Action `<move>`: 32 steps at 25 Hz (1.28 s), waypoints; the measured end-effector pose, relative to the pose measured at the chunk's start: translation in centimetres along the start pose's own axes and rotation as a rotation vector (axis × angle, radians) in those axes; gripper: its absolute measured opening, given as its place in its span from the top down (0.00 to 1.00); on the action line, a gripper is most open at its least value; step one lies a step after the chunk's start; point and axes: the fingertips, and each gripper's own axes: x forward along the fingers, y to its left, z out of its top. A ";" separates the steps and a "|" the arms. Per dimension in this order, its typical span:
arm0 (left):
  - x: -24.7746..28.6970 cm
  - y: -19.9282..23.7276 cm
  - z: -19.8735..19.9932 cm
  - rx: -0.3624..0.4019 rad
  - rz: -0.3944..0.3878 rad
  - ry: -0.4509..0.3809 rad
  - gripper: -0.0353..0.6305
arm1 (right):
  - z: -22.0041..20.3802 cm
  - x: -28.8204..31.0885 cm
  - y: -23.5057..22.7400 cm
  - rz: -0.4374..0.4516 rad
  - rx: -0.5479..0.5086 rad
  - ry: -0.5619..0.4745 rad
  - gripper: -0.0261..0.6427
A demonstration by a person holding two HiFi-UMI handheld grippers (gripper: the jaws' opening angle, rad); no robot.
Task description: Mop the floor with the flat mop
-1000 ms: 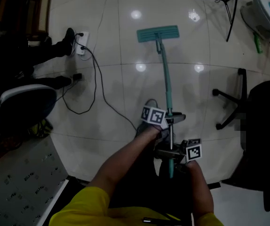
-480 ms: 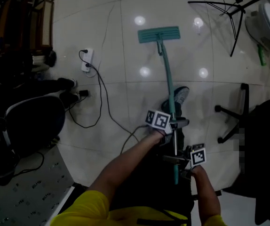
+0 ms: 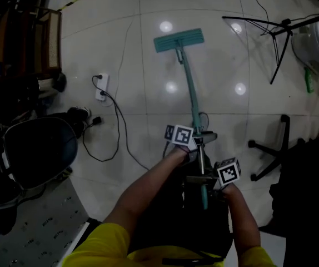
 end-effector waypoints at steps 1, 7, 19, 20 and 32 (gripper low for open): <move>0.2 0.3 3.7 0.013 -0.003 -0.007 0.72 | 3.6 -0.3 -0.4 0.016 -0.019 -0.022 0.84; 0.2 -0.4 18.7 0.079 -0.073 -0.024 0.70 | 17.4 -0.4 -0.7 0.045 -0.007 -0.068 0.86; 0.3 -8.0 9.6 -0.078 -0.092 -0.016 0.73 | 9.0 -2.2 8.0 -0.022 0.107 0.086 0.86; 0.0 -8.0 12.1 -0.045 -0.114 -0.020 0.73 | 11.4 -1.8 7.8 -0.016 0.073 0.066 0.85; -4.3 -4.0 44.1 0.071 -0.023 0.064 0.72 | 43.2 3.5 7.6 0.086 0.015 -0.112 0.84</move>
